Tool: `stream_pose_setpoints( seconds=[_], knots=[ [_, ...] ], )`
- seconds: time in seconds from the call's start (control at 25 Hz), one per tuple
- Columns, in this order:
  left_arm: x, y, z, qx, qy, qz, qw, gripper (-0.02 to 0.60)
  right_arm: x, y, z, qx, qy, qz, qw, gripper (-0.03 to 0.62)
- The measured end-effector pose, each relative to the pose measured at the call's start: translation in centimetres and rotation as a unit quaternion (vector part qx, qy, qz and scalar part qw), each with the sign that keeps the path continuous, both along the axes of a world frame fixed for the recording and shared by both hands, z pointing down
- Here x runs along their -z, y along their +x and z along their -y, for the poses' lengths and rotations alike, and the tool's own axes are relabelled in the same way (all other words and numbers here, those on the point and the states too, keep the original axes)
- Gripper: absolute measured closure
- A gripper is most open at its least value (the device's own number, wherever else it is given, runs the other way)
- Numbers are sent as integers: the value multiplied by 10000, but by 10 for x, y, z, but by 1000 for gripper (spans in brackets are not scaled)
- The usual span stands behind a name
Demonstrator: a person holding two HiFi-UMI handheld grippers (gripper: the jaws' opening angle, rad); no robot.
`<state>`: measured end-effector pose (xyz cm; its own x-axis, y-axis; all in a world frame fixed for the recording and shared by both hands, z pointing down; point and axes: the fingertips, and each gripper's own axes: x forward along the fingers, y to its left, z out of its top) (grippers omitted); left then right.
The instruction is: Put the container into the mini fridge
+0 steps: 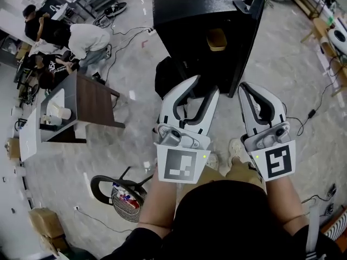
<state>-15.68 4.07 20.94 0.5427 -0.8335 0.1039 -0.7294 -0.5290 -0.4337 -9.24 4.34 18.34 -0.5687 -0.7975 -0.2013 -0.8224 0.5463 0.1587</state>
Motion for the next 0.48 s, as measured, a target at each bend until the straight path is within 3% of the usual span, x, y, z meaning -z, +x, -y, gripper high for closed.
stream_pose_setpoints(
  seconds=[0.16, 0.48],
  knots=[
    [19, -5, -12, -262, 430, -216, 9985, 431, 5, -6, -21, -227, 16, 83, 9997, 557],
    [24, -8, -28, -251, 449, -377, 9980, 477, 18, -6, -37, -349, 63, 63, 9994, 557]
  ],
)
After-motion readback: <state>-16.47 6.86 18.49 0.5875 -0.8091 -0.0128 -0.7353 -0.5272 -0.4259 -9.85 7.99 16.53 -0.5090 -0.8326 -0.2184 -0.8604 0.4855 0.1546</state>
